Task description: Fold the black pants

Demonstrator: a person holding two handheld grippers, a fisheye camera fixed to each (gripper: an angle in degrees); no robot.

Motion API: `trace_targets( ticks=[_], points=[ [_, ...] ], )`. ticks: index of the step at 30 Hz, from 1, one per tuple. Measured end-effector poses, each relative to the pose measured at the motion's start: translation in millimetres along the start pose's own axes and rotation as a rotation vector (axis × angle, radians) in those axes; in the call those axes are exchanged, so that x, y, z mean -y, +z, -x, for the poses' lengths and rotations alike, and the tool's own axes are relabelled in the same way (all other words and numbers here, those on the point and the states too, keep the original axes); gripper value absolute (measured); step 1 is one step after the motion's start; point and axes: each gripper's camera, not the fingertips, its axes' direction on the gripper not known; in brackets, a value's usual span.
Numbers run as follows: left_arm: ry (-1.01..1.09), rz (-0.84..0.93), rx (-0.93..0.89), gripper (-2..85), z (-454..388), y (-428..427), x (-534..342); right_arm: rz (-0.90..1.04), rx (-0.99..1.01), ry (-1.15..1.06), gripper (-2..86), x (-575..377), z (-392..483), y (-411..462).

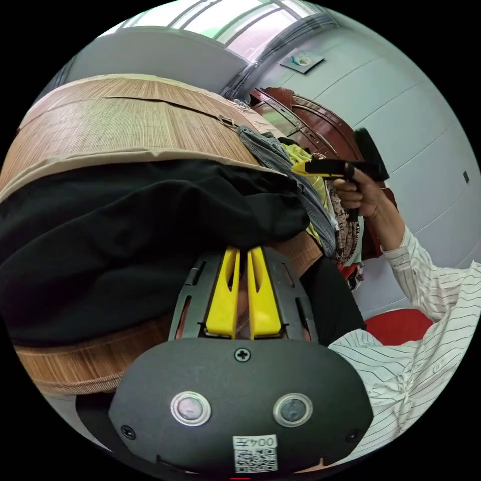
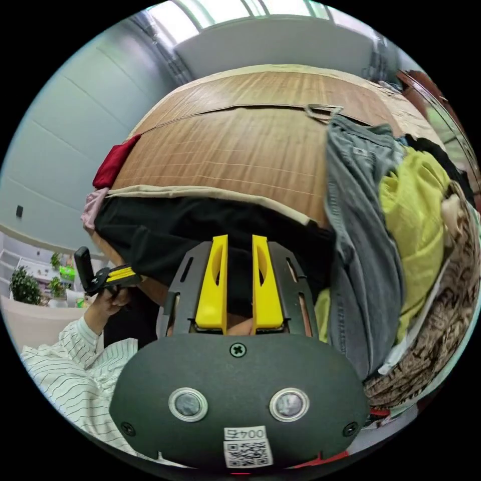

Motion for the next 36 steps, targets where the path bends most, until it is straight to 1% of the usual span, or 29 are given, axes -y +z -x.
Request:
trace_targets(
  ticks=[2,4,6,10,12,14,16,18,19,20,21,22,24,26,27,29,31,36],
  points=[
    [-0.011,0.010,0.007,3.0,0,1,-4,-0.068,-0.003,0.139,8.3,-42,-47,-14],
    [-0.007,0.025,0.040,3.0,-3,3,-8,-0.108,0.045,0.179,8.4,-70,-66,-18],
    [0.005,0.045,0.079,3.0,-5,5,-11,-0.124,0.084,0.158,9.0,-91,-70,-14],
    [0.014,0.056,0.140,2.9,-9,9,-16,-0.069,0.073,0.083,10.5,-107,-51,11],
    [0.015,0.056,0.152,2.9,-10,8,-17,-0.056,-0.035,0.065,8.4,-107,-41,19],
    [0.013,0.058,0.151,2.9,-9,7,-19,-0.035,-0.179,0.029,4.4,-106,-26,12],
    [0.004,0.059,0.137,2.8,-6,7,-25,-0.010,-0.264,0.047,2.3,-108,-22,2],
    [-0.009,0.058,0.143,2.7,-3,10,-31,0.027,-0.300,0.044,2.1,-110,-21,-3],
    [-0.017,0.053,0.147,2.6,-1,13,-35,0.010,-0.331,0.011,2.9,-108,-16,-9],
    [-0.020,0.047,0.148,2.6,0,13,-37,-0.049,-0.314,-0.038,4.2,-101,-6,-19],
    [-0.025,0.027,0.149,2.6,0,13,-40,-0.083,-0.285,-0.072,4.5,-96,1,-24],
    [-0.025,0.016,0.153,2.6,0,13,-42,-0.138,-0.209,-0.148,5.2,-82,17,-31],
    [-0.017,0.011,0.163,2.6,0,13,-43,-0.155,-0.134,-0.277,6.1,-54,51,-31],
    [-0.010,0.006,0.175,2.6,-1,13,-45,-0.117,-0.073,-0.452,6.9,-12,103,-12],
    [-0.011,-0.001,0.183,2.5,-1,13,-46,-0.101,-0.071,-0.497,7.3,-2,117,-5],
    [-0.008,-0.010,0.194,2.5,-2,13,-48,-0.041,-0.108,-0.669,8.5,34,167,29],
    [-0.017,-0.017,0.183,2.5,1,12,-49,0.002,-0.097,-0.736,10.7,57,192,50],
    [-0.024,-0.029,0.162,2.4,6,11,-52,0.135,-0.111,-0.844,12.5,95,229,90]
  ],
)
